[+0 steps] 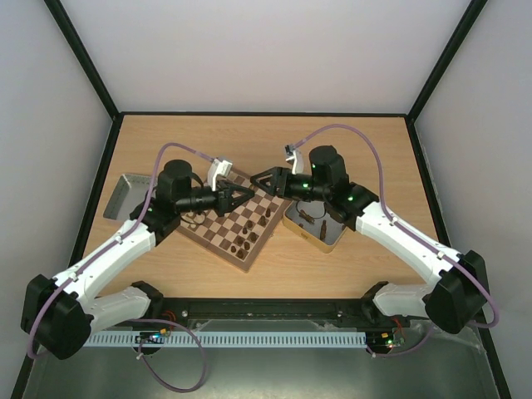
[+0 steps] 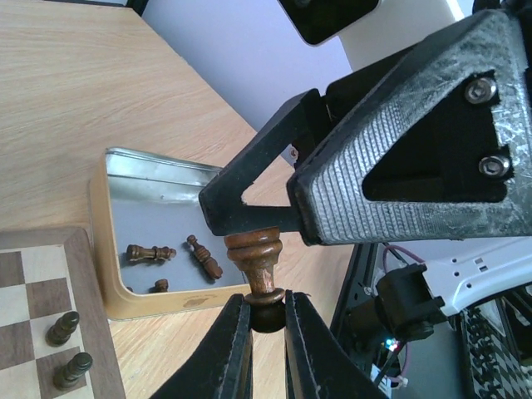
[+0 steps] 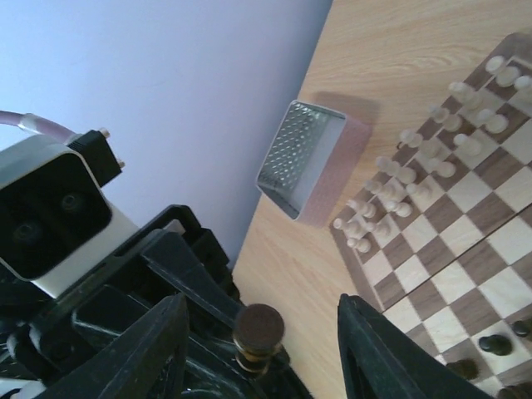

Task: Set up the chess pieces on the board
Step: Place the chess piece on the chessboard.

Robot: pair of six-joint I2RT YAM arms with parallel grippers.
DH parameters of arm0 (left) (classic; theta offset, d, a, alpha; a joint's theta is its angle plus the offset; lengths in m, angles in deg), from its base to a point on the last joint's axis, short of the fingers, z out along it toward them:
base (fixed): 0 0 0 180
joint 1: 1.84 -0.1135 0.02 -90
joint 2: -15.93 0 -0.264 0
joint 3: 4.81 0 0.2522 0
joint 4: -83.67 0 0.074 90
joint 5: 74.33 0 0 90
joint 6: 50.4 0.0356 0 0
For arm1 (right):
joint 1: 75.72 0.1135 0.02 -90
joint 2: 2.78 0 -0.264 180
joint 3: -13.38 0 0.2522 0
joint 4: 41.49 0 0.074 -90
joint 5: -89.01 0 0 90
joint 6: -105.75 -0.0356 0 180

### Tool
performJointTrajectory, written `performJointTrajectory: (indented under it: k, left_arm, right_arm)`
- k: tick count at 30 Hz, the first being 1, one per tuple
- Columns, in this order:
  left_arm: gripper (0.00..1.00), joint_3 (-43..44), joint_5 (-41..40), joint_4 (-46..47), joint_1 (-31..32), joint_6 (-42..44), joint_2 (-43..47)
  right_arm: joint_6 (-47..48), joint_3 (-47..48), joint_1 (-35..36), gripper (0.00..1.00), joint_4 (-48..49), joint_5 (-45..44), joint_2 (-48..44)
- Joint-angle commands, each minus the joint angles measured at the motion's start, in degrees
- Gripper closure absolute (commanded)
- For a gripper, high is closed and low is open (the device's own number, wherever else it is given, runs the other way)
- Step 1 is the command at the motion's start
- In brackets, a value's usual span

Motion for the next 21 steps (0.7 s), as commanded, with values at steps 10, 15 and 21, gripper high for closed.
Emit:
performJointTrajectory:
  k: [10, 15, 21]
  left_arm:
    - [0.93, 2.09, 3.10, 1.97, 0.24, 1.30, -0.23]
    - [0.93, 2.12, 2.78, 2.45, 0.21, 0.87, -0.15]
    - [0.89, 2.16, 2.52, 3.12, 0.22, -0.44, -0.06]
  right_arm:
    - [-3.49, -1.43, -0.14, 0.75, 6.36, 5.76, 0.55]
    - [-4.05, -2.40, -0.14, 0.77, 6.94, 6.92, 0.63]
    - [-5.83, -3.36, -0.14, 0.91, 8.77, 6.30, 0.35]
